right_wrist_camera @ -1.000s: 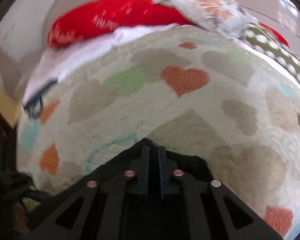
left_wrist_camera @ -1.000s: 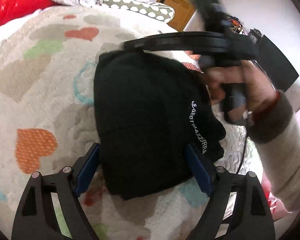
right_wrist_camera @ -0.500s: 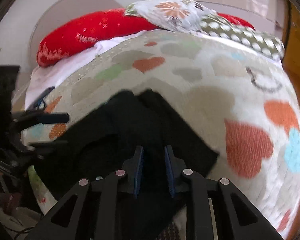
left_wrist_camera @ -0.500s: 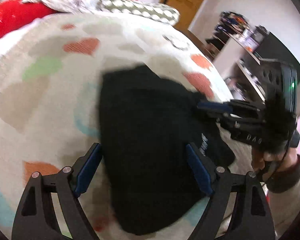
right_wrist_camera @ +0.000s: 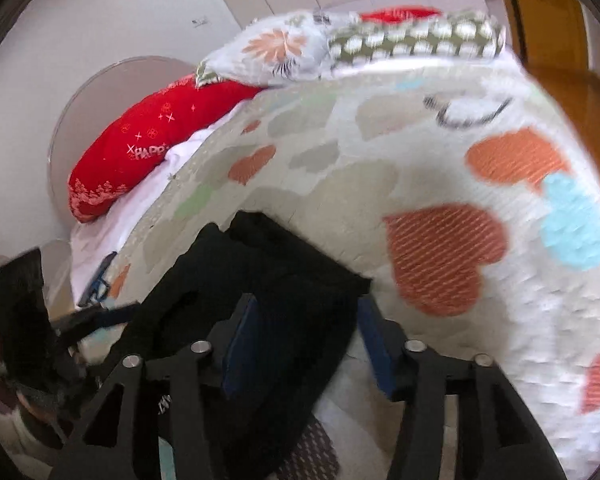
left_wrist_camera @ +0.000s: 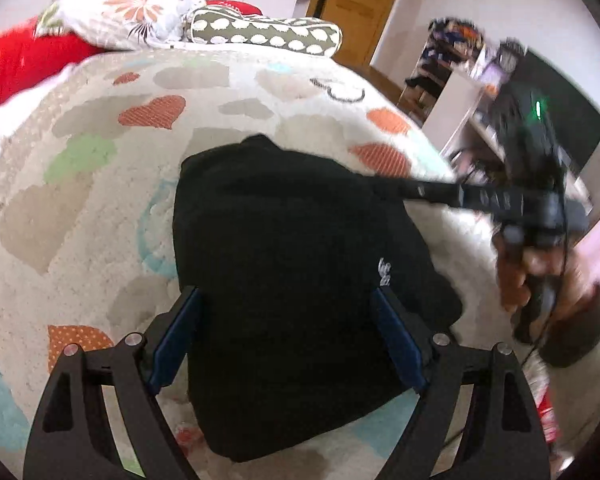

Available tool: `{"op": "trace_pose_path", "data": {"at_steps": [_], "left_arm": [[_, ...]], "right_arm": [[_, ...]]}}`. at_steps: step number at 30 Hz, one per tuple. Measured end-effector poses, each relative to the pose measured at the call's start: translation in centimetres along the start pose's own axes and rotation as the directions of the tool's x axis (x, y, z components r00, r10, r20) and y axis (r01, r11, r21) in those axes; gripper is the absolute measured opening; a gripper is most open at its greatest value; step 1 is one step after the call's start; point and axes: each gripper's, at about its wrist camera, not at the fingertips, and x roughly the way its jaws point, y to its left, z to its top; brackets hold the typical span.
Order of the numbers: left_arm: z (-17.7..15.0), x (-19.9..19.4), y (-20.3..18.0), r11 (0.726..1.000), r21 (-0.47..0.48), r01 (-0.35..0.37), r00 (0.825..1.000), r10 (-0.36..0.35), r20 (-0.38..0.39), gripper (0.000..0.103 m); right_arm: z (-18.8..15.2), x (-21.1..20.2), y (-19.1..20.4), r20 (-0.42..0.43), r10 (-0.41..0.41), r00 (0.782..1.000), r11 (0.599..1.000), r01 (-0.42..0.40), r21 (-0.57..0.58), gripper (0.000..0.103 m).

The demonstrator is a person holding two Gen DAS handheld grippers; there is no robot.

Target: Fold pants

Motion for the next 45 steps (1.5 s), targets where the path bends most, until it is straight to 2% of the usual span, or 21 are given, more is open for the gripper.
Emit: {"op": "trace_pose_path", "data": {"at_steps": [1, 2, 5, 6, 7, 10, 12, 14, 16, 19, 23, 24, 25, 26, 27, 29, 33, 35, 38, 42, 45], "left_arm": [[-0.2, 0.1, -0.3, 1.000, 0.017, -0.013, 1.000, 0.013, 0.006, 0.085], [-0.3, 0.1, -0.3, 1.000, 0.017, -0.013, 1.000, 0.013, 0.010, 0.085], [-0.3, 0.0, 0.2, 1.000, -0.013, 0.023, 1.000, -0.022, 0.020, 0.090], [-0.4, 0.2, 0.4, 0.999, -0.024, 0.036, 0.999, -0.035, 0.021, 0.093], [-0.4, 0.5, 0.4, 0.999, -0.025, 0.040, 0.999, -0.039, 0.017, 0.094], [-0.5, 0.4, -0.1, 1.000, 0.000, 0.020, 1.000, -0.020, 0.014, 0.094], [-0.4, -0.7, 0.1, 0.999, -0.013, 0.042, 0.999, -0.042, 0.020, 0.094], [-0.4, -1.7, 0.6, 0.996, -0.043, 0.075, 0.997, -0.074, 0.031, 0.094], [-0.5, -2.2, 0.9, 0.993, -0.059, 0.103, 0.994, -0.102, 0.029, 0.094], [-1.0, -1.8, 0.5, 0.996, -0.054, 0.073, 0.997, -0.072, 0.013, 0.094], [-1.7, -1.6, 0.3, 0.997, -0.049, 0.065, 0.998, -0.064, 0.022, 0.094], [-1.7, -1.6, 0.4, 0.996, -0.051, 0.068, 0.998, -0.067, 0.022, 0.094], [-1.8, -1.5, 0.5, 0.996, -0.055, 0.071, 0.997, -0.070, 0.023, 0.094], [-1.8, -1.4, 0.6, 0.995, -0.062, 0.076, 0.997, -0.074, 0.029, 0.095], [-1.9, -1.4, 0.7, 0.995, -0.066, 0.076, 0.997, -0.075, 0.030, 0.095], [-2.0, -1.2, 1.2, 0.994, -0.082, 0.071, 0.997, -0.070, 0.014, 0.095], [-2.0, -2.5, 2.6, 0.988, -0.136, 0.074, 0.997, -0.072, 0.026, 0.095], [-1.7, -3.5, 3.0, 0.990, -0.133, 0.037, 0.998, -0.030, 0.055, 0.095], [-1.1, -4.2, 3.3, 0.991, -0.132, 0.011, 0.997, -0.001, 0.076, 0.095], [-0.6, -3.6, 3.1, 0.992, -0.124, -0.020, 0.997, 0.030, 0.073, 0.095], [-0.8, -2.1, 2.6, 0.993, -0.101, -0.054, 0.997, 0.059, 0.048, 0.095]], "right_arm": [[0.0, 0.1, 0.2, 0.017, -0.022, 1.000, 1.000, 0.022, -0.016, 0.021], [0.1, -0.2, 0.5, 0.041, -0.054, 0.998, 0.998, 0.055, -0.037, 0.013], [-0.1, -2.3, 0.8, 0.095, -0.074, 0.993, 0.995, 0.080, -0.065, 0.007], [-0.4, -2.9, 1.0, 0.106, -0.130, 0.986, 0.986, 0.140, -0.094, 0.000], [-0.7, -2.9, 0.9, 0.102, -0.169, 0.980, 0.978, 0.180, -0.104, 0.000], [-1.1, -2.3, -0.7, 0.053, -0.144, 0.988, 0.988, 0.147, -0.038, 0.000], [-1.0, -3.4, -0.3, 0.116, -0.110, 0.987, 0.993, 0.114, -0.027, 0.006], [-0.4, -3.8, 1.0, 0.136, -0.049, 0.989, 0.997, 0.057, -0.058, 0.015], [0.6, -3.7, 2.8, 0.148, -0.025, 0.989, 0.994, 0.040, -0.103, 0.054], [2.9, -1.2, 5.5, 0.098, 0.034, 0.995, 0.985, -0.017, -0.172, 0.055], [5.5, 4.3, 8.4, -0.036, -0.015, 0.999, 0.964, 0.005, -0.268, 0.051], [5.7, 5.4, 9.0, -0.063, -0.031, 0.997, 0.957, 0.012, -0.289, 0.046], [5.7, 6.4, 9.3, -0.081, -0.064, 0.995, 0.949, 0.036, -0.312, 0.034], [5.6, 7.8, 9.6, -0.097, -0.127, 0.987, 0.933, 0.085, -0.350, 0.030], [5.4, 9.3, 9.6, -0.104, -0.201, 0.974, 0.911, 0.147, -0.385, 0.030], [5.0, 10.3, 9.1, -0.104, -0.219, 0.970, 0.915, 0.167, -0.367, 0.032], [4.3, 6.5, 8.2, -0.021, -0.214, 0.977, 0.935, 0.198, -0.295, 0.036], [3.5, 4.0, 8.2, 0.007, -0.204, 0.979, 0.938, 0.197, -0.286, 0.037], [1.0, 0.2, 8.8, 0.041, -0.169, 0.985, 0.937, 0.174, -0.303, 0.045], [-2.4, -1.6, 8.9, 0.031, -0.168, 0.985, 0.938, 0.170, -0.301, 0.045], [-4.7, -1.0, 8.8, 0.001, -0.203, 0.979, 0.930, 0.194, -0.312, 0.045]]}}
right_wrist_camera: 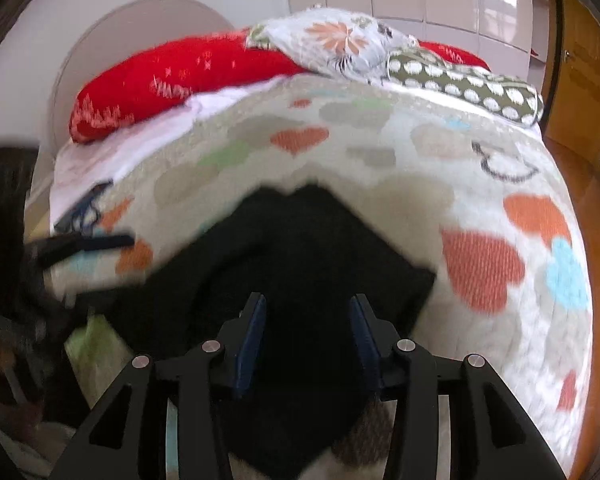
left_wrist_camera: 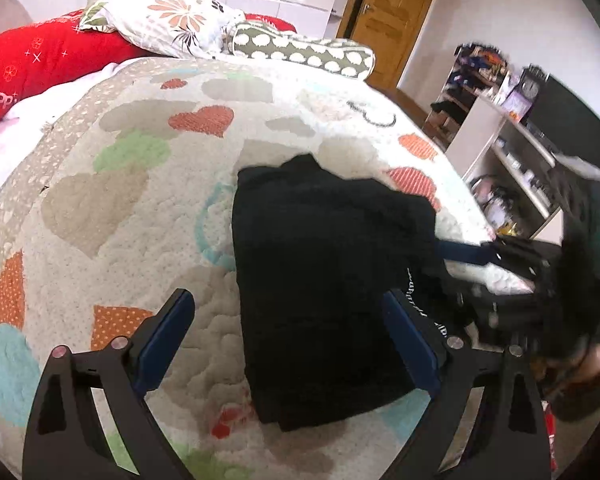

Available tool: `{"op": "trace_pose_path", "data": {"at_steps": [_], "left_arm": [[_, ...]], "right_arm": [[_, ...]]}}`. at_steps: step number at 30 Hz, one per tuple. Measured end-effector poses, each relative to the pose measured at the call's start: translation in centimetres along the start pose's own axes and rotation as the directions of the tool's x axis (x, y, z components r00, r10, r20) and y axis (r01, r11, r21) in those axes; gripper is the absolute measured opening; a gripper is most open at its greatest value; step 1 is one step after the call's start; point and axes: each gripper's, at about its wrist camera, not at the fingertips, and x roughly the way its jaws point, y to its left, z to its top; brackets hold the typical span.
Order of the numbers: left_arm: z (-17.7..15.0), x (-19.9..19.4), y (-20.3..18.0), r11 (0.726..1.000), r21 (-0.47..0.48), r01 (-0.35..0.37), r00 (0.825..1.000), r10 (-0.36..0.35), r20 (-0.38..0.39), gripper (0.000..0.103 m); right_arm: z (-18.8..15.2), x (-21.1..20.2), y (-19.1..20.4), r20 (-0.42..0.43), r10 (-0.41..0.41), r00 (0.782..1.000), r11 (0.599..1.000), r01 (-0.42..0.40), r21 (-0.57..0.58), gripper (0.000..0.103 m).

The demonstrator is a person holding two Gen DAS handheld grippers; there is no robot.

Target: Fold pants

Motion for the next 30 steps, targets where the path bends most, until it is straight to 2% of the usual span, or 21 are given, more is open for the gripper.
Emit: {"op": "trace_pose_path", "data": {"at_steps": [4, 7, 10, 15, 20, 22, 27, 30], "left_arm": [[-0.9, 1.0, -0.6, 1.000, 0.002, -0.008, 0.999, 0.008, -0.033, 0.095], [-1.0, 0.5, -1.1, 0.999, 0.018, -0.029, 0.999, 0.029, -0.024, 0.095], [-0.9, -0.2, -1.2, 0.999, 0.028, -0.042, 0.999, 0.043, -0.009, 0.095], [-0.7, -0.3, -1.2, 0.998, 0.026, -0.057, 0.998, 0.057, -0.002, 0.095], [-0.8, -0.4, -1.3, 0.998, 0.022, -0.064, 0.998, 0.064, -0.001, 0.095], [-0.8, -0.4, -1.3, 0.997, 0.022, -0.068, 0.998, 0.068, -0.001, 0.095], [-0.6, -0.8, -1.3, 0.997, 0.025, -0.073, 0.997, 0.073, 0.002, 0.095], [-0.3, -1.0, -1.0, 0.997, 0.017, -0.074, 0.997, 0.073, 0.010, 0.095]], "right_arm": [[-2.7, 0.1, -0.4, 0.020, -0.008, 1.000, 0.999, 0.007, 0.050, 0.051], [-3.0, -0.4, -1.1, 0.022, 0.018, 1.000, 0.996, -0.020, 0.092, 0.054], [-2.7, -1.6, -1.3, 0.018, 0.005, 1.000, 0.994, -0.007, 0.112, 0.055], [-2.9, -3.6, -0.6, 0.078, 0.031, 0.996, 0.992, -0.040, 0.120, 0.057], [-3.1, -3.5, 0.7, 0.072, 0.023, 0.997, 0.996, -0.029, 0.085, 0.057], [-3.6, -2.6, 0.7, 0.045, 0.016, 0.999, 0.996, -0.020, 0.082, 0.059], [-4.8, -1.5, -0.8, 0.037, 0.059, 0.998, 0.985, -0.065, 0.163, 0.071], [-4.5, -2.1, -1.1, 0.036, 0.065, 0.997, 0.984, -0.070, 0.166, 0.071]]}}
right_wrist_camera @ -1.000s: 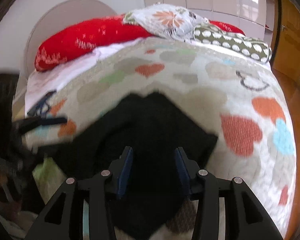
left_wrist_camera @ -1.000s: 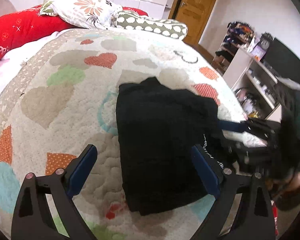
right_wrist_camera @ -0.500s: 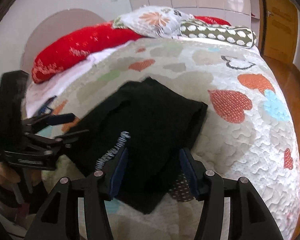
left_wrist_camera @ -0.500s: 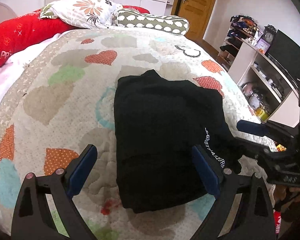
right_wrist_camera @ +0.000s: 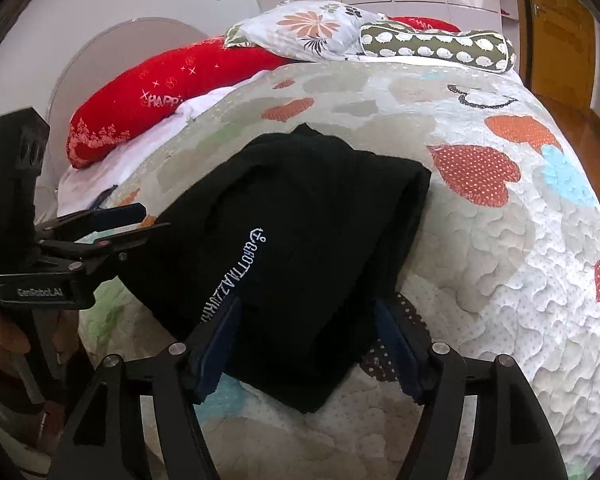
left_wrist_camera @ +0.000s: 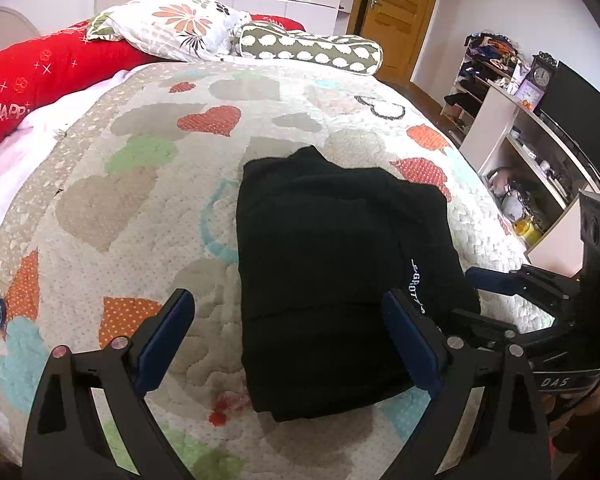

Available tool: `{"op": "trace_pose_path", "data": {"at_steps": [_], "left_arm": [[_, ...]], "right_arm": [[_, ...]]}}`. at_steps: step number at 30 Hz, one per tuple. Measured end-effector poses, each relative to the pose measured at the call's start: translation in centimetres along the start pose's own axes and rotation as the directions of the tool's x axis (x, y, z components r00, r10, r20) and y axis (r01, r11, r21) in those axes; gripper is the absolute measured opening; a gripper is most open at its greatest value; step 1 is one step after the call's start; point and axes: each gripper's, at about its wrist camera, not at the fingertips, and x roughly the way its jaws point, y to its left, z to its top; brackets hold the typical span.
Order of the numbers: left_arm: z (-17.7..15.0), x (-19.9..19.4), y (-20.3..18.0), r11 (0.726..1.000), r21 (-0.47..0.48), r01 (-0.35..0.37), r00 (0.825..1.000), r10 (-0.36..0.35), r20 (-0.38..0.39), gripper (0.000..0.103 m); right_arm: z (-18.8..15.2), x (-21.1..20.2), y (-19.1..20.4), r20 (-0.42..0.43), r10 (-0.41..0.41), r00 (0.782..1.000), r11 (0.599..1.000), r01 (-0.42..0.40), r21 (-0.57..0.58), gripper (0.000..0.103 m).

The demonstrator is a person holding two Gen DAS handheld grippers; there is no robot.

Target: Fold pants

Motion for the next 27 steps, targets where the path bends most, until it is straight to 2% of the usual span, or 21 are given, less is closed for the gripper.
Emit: {"op": "trace_pose_path", "data": {"at_steps": [7, 18, 23, 27], "left_arm": [[0.3, -0.2, 0.6, 1.000, -0.015, -0.008, 1.000, 0.008, 0.005, 0.095], [0.5, 0.3, 0.8, 1.000, -0.024, 0.002, 1.000, -0.002, -0.005, 0.095], [0.8, 0.6, 1.2, 0.999, -0.044, 0.029, 1.000, -0.029, -0.012, 0.095], [1.2, 1.2, 2.2, 0.991, -0.093, 0.093, 0.995, -0.096, -0.029, 0.095]], "right_arm": [[1.5, -2.3, -0.5, 0.081, 0.034, 0.996, 0.998, -0.039, 0.055, 0.075], [1.4, -1.0, -1.7, 0.052, 0.043, 0.998, 0.989, -0.050, 0.143, 0.082], [1.5, -0.4, -2.3, 0.041, 0.042, 0.998, 0.985, -0.048, 0.167, 0.082], [1.6, 0.2, -3.3, 0.037, 0.045, 0.998, 0.981, -0.051, 0.187, 0.083]]}}
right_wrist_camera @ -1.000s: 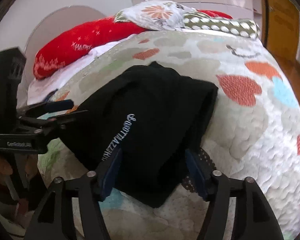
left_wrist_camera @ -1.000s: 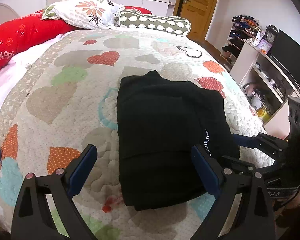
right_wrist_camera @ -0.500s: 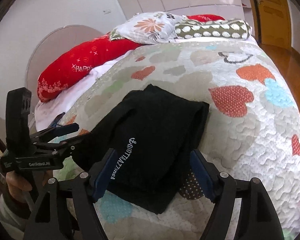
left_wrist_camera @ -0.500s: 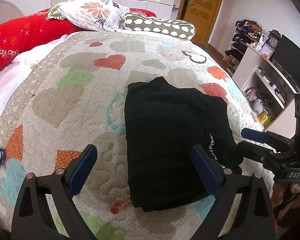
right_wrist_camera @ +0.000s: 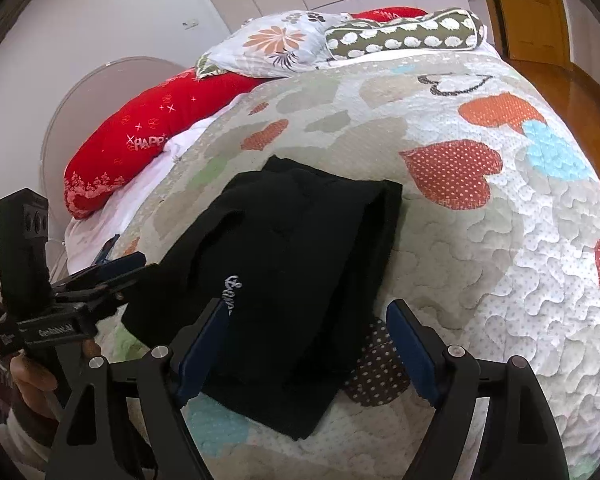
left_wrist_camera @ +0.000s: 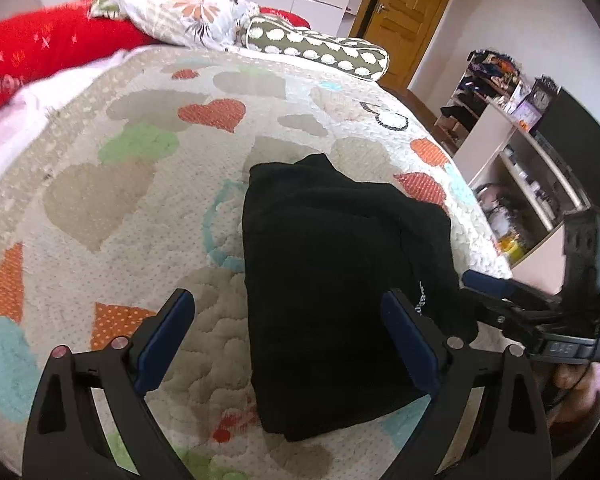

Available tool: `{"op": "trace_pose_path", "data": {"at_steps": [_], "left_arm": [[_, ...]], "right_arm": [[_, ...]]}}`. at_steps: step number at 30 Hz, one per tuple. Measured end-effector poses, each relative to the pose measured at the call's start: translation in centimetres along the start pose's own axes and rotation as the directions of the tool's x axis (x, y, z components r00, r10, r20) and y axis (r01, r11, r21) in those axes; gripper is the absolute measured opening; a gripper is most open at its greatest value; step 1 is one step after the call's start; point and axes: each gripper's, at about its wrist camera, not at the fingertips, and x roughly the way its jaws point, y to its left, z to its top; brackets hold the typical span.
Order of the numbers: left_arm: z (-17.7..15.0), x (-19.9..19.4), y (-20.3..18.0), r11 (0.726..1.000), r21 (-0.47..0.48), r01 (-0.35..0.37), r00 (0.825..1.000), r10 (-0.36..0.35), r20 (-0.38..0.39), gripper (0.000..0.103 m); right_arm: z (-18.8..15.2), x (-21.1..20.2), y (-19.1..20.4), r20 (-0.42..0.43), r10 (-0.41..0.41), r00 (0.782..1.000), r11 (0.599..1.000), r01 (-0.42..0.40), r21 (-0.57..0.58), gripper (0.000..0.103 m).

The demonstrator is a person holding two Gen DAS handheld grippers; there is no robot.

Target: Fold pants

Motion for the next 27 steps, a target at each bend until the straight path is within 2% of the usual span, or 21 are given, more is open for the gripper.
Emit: {"op": "trace_pose_path", "data": {"at_steps": [5, 12, 27], "left_arm": [[0.5, 1.3, 0.9, 0.995, -0.068, 0.079, 0.996, -0.082, -0.035, 0.096], [0.9, 3.3, 0.7, 0.994, -0.056, 0.090, 0.993, -0.094, -0.068, 0.096], [1.0, 5.1, 0.5, 0.993, -0.045, 0.113, 0.987, -0.117, -0.107, 0.102]], "right_arm": [[0.1, 1.0, -1.6, -0.015, 0.026, 1.000, 0.998, -0.025, 0.053, 0.083], [0.3, 2.1, -2.6, -0.006, 0.100, 0.995, 0.992, -0.099, 0.083, 0.084], [0.5, 3.5, -2.4, 0.030, 0.132, 0.991, 0.990, -0.133, 0.047, 0.091]]}}
